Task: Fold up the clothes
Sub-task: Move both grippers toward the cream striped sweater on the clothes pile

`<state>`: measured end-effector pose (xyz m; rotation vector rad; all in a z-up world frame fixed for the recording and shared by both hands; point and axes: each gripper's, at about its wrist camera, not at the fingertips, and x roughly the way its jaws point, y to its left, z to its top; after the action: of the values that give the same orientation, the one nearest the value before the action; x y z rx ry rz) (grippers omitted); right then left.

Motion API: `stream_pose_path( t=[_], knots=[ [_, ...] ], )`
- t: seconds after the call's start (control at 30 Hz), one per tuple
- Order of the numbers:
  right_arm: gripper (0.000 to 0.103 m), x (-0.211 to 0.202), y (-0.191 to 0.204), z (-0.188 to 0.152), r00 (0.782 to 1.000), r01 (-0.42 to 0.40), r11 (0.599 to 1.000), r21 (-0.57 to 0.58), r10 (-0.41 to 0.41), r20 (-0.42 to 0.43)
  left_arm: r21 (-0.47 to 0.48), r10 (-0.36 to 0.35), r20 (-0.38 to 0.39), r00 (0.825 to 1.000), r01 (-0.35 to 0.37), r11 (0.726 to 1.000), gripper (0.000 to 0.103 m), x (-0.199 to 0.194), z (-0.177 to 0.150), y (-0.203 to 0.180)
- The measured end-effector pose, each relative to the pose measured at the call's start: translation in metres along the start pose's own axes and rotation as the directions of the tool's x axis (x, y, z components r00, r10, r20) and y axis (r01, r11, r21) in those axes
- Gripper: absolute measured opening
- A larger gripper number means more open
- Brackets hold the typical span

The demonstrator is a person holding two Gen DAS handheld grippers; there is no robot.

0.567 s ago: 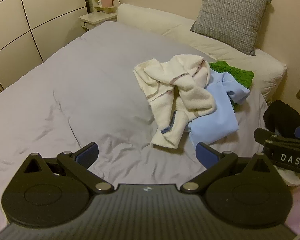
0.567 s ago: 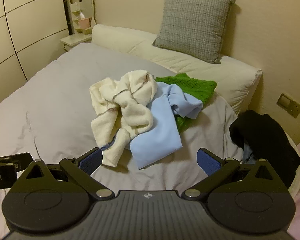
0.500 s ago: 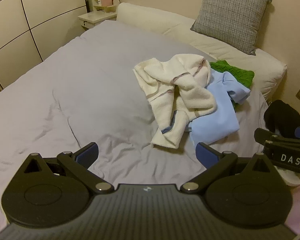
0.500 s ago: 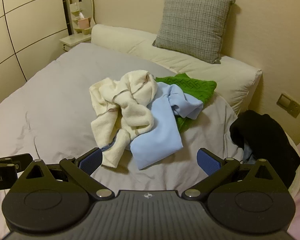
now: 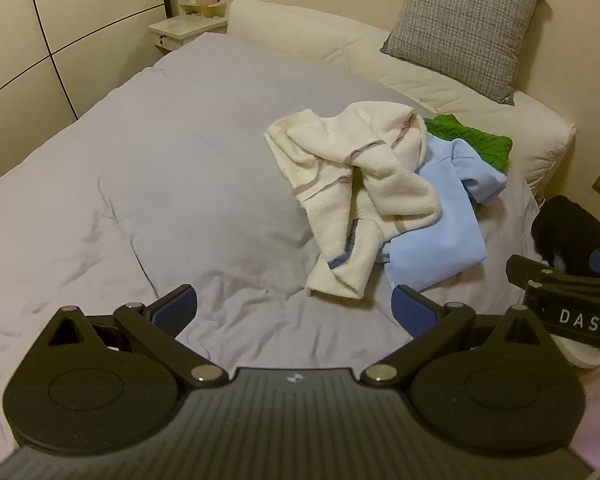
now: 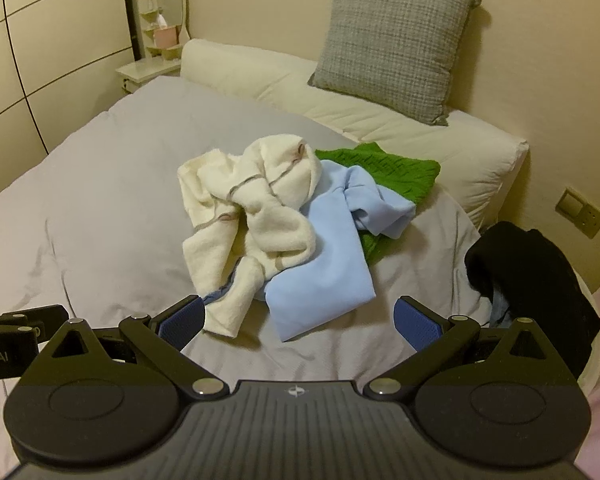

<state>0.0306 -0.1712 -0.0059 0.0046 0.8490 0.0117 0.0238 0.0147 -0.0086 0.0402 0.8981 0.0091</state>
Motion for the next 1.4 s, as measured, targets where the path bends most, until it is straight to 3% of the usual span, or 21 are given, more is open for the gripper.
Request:
stream_pose_path(
  t=[1.4],
  knots=[
    [0.103, 0.02, 0.016, 0.007, 0.997, 0.063, 0.998, 0.01, -0.063, -0.048, 0.02, -0.059, -0.077, 0.995, 0.061, 0.998, 0.102, 0.029, 0.017, 0.026]
  ],
)
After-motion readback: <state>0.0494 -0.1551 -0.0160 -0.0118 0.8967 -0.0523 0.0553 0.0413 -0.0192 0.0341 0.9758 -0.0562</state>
